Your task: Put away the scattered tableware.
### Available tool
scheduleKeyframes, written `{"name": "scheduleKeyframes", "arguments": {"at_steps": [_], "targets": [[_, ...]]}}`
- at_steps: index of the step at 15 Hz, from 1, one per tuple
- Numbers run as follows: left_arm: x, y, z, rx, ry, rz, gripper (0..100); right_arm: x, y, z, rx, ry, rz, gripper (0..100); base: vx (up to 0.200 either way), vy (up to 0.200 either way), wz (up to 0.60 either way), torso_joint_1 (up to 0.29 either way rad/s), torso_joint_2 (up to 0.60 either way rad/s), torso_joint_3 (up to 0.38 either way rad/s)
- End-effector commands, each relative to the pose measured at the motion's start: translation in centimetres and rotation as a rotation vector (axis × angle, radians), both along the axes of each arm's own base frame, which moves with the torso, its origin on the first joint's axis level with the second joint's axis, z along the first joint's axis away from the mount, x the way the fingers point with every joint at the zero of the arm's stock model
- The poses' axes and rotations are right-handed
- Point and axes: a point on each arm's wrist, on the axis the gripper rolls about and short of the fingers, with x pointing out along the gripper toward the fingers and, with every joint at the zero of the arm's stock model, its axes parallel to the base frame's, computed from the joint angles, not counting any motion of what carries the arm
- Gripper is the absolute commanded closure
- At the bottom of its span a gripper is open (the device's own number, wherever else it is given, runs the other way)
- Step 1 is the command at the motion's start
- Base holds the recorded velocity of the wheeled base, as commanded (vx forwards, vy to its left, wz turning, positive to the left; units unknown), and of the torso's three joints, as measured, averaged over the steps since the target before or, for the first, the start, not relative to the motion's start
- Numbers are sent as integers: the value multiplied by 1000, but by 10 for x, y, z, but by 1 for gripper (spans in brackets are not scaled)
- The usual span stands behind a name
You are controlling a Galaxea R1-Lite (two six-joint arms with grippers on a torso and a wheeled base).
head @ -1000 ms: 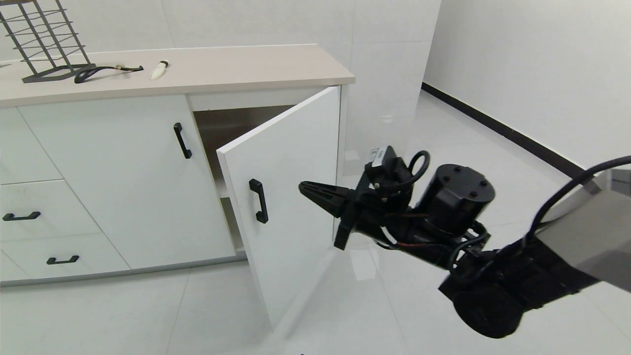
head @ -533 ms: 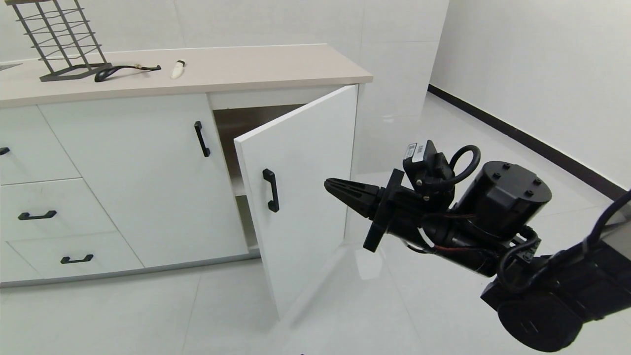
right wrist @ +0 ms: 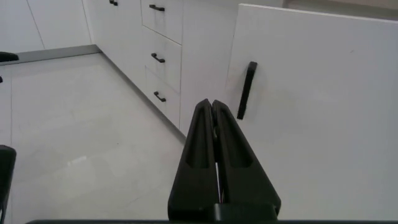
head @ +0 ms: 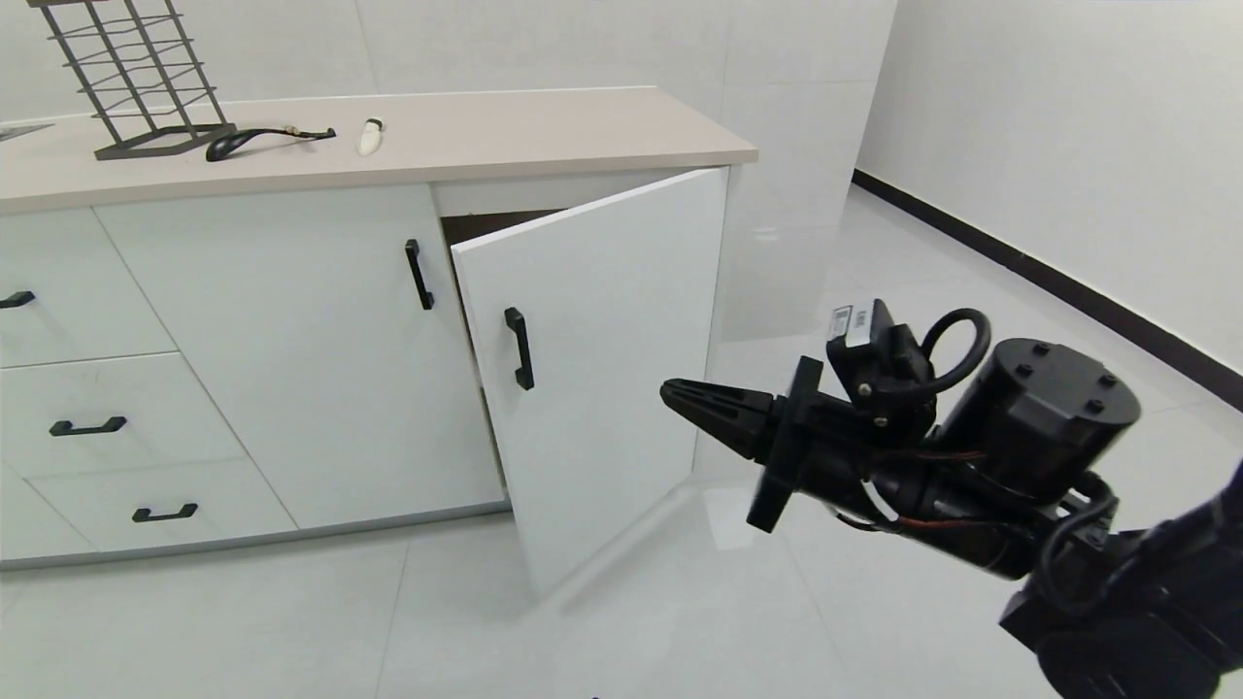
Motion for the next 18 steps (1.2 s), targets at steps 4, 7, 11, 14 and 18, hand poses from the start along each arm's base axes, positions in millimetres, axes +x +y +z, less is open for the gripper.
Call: {"name": "scheduleKeyframes", "arguments": {"at_steps": [4,7,11,14,18], "targets": [[0,0,0,-2,0,0,0,-92,-138,42,81,-141,-313,100,0,0,0,0,0,0],[0,0,0,-2,0,0,0,-161,-181,41,128,-296,-507,100,0,0,0,0,0,0],[0,0,0,-2,0,0,0,-234,-194,8,100,-288,-600,100,0,0,0,0,0,0],[0,0,0,-2,0,-1,0,-262,-195,-27,78,-189,-708,100,0,0,0,0,0,0],[0,0,0,-2,0,0,0,-258,-197,-65,-30,92,-862,100,150,150,0,-5,3,2]]}}
